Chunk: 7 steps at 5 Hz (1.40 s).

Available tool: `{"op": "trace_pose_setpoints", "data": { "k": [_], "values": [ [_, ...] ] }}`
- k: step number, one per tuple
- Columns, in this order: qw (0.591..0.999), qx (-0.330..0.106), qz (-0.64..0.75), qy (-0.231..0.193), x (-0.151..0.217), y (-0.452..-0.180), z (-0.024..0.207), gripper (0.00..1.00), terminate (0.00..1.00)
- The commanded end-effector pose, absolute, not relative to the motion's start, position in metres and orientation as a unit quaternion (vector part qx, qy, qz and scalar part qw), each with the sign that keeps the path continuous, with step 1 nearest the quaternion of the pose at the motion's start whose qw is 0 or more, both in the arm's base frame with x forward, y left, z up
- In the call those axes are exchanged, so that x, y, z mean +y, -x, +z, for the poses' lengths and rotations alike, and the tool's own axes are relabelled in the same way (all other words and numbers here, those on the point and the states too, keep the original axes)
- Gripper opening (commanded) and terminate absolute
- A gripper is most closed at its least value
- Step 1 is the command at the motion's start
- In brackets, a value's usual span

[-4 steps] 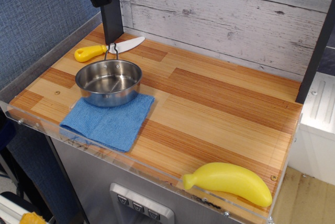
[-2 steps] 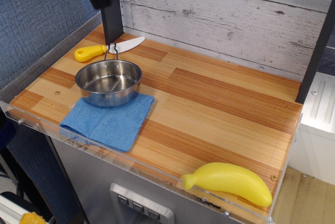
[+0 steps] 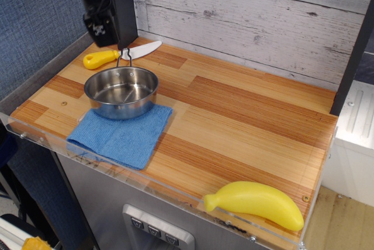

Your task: PUTTIN THE VESSIL NEAR BY BANANA

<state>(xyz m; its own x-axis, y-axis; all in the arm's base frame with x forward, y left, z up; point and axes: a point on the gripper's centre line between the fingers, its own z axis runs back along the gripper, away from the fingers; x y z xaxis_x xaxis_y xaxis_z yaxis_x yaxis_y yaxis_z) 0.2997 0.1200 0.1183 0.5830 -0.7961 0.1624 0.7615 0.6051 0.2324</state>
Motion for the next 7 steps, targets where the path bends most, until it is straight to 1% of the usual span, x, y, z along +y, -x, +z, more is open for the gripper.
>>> {"op": "trace_pose_setpoints", "data": {
  "k": [1,2,3,5,6,7],
  "values": [
    [0.861,-0.122,-0.486,-0.092,0.114,-0.257,0.113,1.00,0.00],
    [0.856,-0.096,-0.498,-0.094,0.112,-0.245,0.094,1.00,0.00],
    [0.862,-0.074,-0.494,-0.093,0.114,-0.246,0.079,1.00,0.00],
    [0.874,-0.033,-0.479,-0.078,0.111,-0.265,0.052,1.00,0.00],
    [0.871,-0.013,-0.486,-0.067,0.107,-0.270,0.034,1.00,0.00],
    [0.871,-0.011,-0.487,-0.067,0.107,-0.271,0.028,0.00,0.00]
  ]
}}
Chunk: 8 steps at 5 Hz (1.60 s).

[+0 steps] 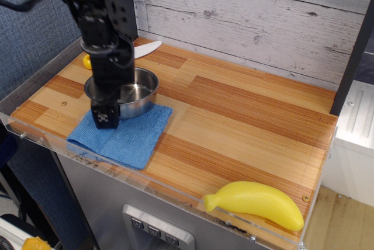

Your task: PUTTIN THE VESSIL NEAR BY BANANA

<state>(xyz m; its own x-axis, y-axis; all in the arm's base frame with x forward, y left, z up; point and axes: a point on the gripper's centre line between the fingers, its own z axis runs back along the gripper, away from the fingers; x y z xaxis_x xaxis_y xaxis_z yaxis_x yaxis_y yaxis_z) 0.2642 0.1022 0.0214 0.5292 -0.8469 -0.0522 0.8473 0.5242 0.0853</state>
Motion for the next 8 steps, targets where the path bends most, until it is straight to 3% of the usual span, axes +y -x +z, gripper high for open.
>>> {"op": "trace_pose_setpoints", "data": {
  "k": [1,5,7,8],
  "values": [
    [0.874,-0.012,-0.480,-0.071,0.112,-0.272,0.027,0.00,0.00],
    [0.884,-0.031,-0.461,-0.069,0.124,-0.269,0.048,0.00,0.00],
    [0.898,-0.065,-0.424,-0.093,0.137,-0.269,0.086,0.00,0.00],
    [0.898,-0.090,-0.422,-0.089,0.123,-0.271,0.108,0.00,0.00]
  ]
}}
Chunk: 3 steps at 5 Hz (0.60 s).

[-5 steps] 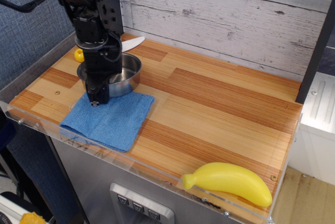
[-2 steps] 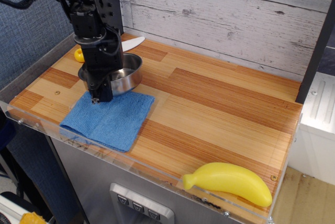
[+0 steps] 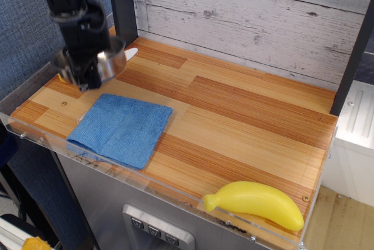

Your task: PUTTIN THE VESSIL NEAR BY BANANA

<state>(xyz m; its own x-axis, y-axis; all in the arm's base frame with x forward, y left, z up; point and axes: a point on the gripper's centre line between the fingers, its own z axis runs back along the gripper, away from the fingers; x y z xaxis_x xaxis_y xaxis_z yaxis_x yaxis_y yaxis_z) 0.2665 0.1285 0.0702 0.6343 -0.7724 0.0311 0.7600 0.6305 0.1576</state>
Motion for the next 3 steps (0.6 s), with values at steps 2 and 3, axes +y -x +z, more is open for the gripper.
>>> {"op": "trace_pose_setpoints", "data": {
  "k": [2,3],
  "values": [
    [0.873,-0.116,-0.466,-0.083,0.068,-0.268,0.131,0.00,0.00],
    [0.860,-0.118,-0.492,-0.072,0.038,-0.264,0.132,0.00,0.00]
  ]
}}
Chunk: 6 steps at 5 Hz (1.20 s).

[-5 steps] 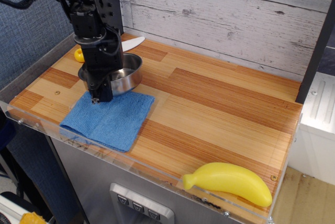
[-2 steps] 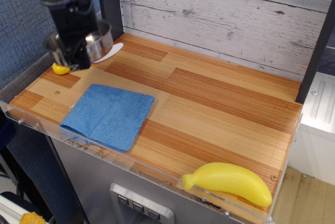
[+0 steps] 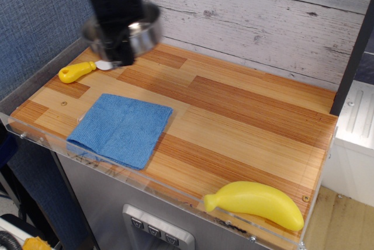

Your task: PUTTIN THE VESSIL NEAR BY BANANA

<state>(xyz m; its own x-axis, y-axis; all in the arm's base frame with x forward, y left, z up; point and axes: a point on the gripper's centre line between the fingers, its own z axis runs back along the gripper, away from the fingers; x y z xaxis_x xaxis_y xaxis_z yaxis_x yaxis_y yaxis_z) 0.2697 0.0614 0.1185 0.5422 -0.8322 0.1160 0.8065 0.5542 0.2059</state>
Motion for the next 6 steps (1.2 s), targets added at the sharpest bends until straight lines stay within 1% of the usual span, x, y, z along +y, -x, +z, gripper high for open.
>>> {"op": "trace_pose_setpoints", "data": {
  "k": [1,2,3,4,5,6],
  "values": [
    [0.846,-0.115,-0.517,-0.063,0.010,-0.255,0.126,0.00,0.00],
    [0.831,-0.108,-0.540,-0.078,-0.010,-0.246,0.118,0.00,0.00],
    [0.818,-0.101,-0.560,-0.079,-0.025,-0.239,0.104,0.00,0.00],
    [0.807,-0.095,-0.577,-0.078,-0.043,-0.235,0.086,0.00,0.00],
    [0.802,-0.090,-0.584,-0.084,-0.062,-0.239,0.065,0.00,0.00],
    [0.806,-0.077,-0.577,-0.109,-0.076,-0.247,0.039,0.00,0.00]
  ]
}}
